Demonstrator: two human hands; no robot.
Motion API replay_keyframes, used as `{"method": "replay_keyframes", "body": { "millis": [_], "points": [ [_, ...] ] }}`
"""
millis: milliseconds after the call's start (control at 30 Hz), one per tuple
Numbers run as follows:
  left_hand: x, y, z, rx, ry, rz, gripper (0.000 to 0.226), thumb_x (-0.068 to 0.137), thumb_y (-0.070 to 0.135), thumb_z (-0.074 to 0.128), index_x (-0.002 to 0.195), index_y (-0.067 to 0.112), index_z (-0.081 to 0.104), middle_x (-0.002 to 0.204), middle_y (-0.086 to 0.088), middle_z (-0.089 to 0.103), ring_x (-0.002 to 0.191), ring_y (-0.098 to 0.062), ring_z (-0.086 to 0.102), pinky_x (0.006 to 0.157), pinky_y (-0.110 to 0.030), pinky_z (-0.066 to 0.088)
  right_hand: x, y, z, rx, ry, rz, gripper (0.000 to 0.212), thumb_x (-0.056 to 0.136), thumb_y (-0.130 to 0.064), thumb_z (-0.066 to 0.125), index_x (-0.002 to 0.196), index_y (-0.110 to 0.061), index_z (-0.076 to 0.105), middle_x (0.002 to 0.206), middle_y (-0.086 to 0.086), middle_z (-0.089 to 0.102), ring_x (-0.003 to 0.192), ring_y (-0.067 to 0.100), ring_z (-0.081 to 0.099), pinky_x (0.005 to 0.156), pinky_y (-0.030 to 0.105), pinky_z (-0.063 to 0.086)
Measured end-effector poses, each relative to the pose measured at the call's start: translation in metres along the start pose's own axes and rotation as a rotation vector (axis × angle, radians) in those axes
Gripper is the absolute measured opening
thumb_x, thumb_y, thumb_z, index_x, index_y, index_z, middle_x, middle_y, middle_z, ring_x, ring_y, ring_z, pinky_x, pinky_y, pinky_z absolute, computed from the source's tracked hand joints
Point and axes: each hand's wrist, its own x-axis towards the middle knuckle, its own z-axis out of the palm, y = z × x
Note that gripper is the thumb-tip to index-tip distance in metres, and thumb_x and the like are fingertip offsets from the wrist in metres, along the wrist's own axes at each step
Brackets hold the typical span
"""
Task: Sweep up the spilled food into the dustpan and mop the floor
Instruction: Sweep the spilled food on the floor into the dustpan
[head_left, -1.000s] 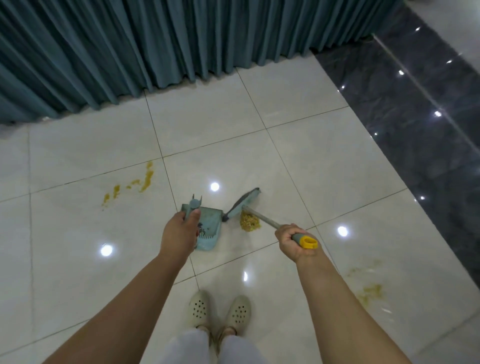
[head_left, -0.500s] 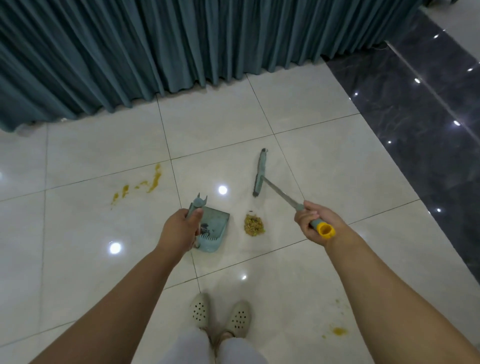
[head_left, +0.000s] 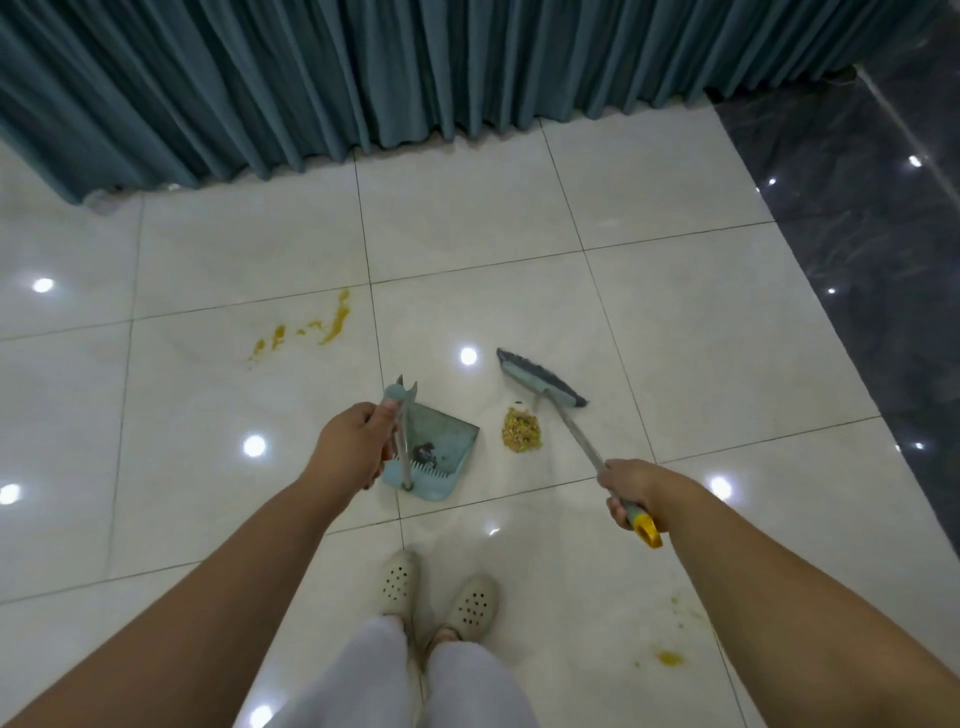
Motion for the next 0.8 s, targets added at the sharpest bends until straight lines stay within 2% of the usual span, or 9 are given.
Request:
{"method": "replay_keyframes", "body": {
  "millis": [133, 233, 333, 400, 500, 600, 800],
  "points": [
    [-0.003, 0.000, 0.000, 0.110, -0.062, 0.023, 0.041, 0.097, 0.042, 0.040, 0.082, 0.009, 0.059, 0.063, 0.000, 0.061, 0.043, -0.009, 0.051, 0.039, -0.021, 0.041, -0.009, 0.030, 0.009, -0.144, 0.020, -0.043, 0.027, 0.100, -0.010, 0.035, 0.126, -0.011, 0.043, 0.064, 0.009, 0.043, 0.048, 0.014, 0.037, 0.041, 0.019, 0.035],
    [0.002, 0.000, -0.004, 0.152, -0.129, -0.038, 0.035, 0.098, 0.036, 0.039, 0.086, 0.010, 0.058, 0.075, -0.007, 0.066, 0.053, -0.018, 0.056, 0.050, -0.026, 0.043, -0.018, 0.049, 0.015, -0.195, 0.017, -0.029, 0.035, 0.100, -0.008, 0.032, 0.133, -0.014, 0.039, 0.065, 0.009, 0.043, 0.050, 0.015, 0.037, 0.044, 0.022, 0.035],
    [0.004, -0.001, -0.008, 0.134, -0.144, -0.092, 0.030, 0.095, 0.032, 0.041, 0.085, 0.008, 0.056, 0.067, -0.010, 0.060, 0.047, -0.017, 0.047, 0.045, -0.025, 0.036, -0.028, 0.064, 0.020, -0.225, 0.011, -0.031, 0.038, 0.100, -0.008, 0.031, 0.137, -0.012, 0.037, 0.065, 0.010, 0.044, 0.050, 0.016, 0.038, 0.045, 0.024, 0.036],
    [0.003, -0.001, -0.007, 0.159, -0.110, -0.036, 0.030, 0.093, 0.032, 0.044, 0.080, 0.008, 0.056, 0.064, -0.006, 0.057, 0.043, -0.014, 0.043, 0.041, -0.023, 0.035, -0.033, 0.072, 0.022, -0.222, 0.011, -0.024, 0.039, 0.100, -0.009, 0.032, 0.139, -0.013, 0.035, 0.065, 0.010, 0.044, 0.050, 0.015, 0.038, 0.045, 0.023, 0.036],
    [0.000, -0.004, -0.007, 0.430, -0.102, 0.131, 0.041, 0.091, 0.047, 0.048, 0.072, 0.011, 0.055, 0.063, -0.003, 0.057, 0.051, -0.015, 0.048, 0.050, -0.026, 0.037, -0.039, 0.082, 0.028, -0.164, 0.029, 0.003, 0.043, 0.101, -0.012, 0.035, 0.143, -0.016, 0.033, 0.065, 0.009, 0.045, 0.050, 0.014, 0.038, 0.042, 0.020, 0.037],
    [0.000, -0.008, -0.014, 0.627, -0.137, 0.236, 0.045, 0.091, 0.054, 0.044, 0.069, 0.015, 0.052, 0.066, -0.003, 0.059, 0.055, -0.014, 0.050, 0.052, -0.027, 0.036, -0.046, 0.087, 0.033, -0.050, 0.037, 0.008, 0.045, 0.100, -0.013, 0.039, 0.144, -0.019, 0.036, 0.064, 0.007, 0.044, 0.050, 0.013, 0.037, 0.040, 0.016, 0.037],
    [0.007, -0.017, -0.024, 0.686, -0.196, 0.315, 0.047, 0.091, 0.058, 0.041, 0.074, 0.016, 0.052, 0.071, -0.004, 0.062, 0.058, -0.013, 0.051, 0.052, -0.027, 0.036, -0.053, 0.086, 0.050, 0.143, 0.088, -0.009, 0.048, 0.099, -0.013, 0.044, 0.146, -0.021, 0.036, 0.062, 0.007, 0.044, 0.044, 0.011, 0.037, 0.038, 0.016, 0.037]
  ]
}}
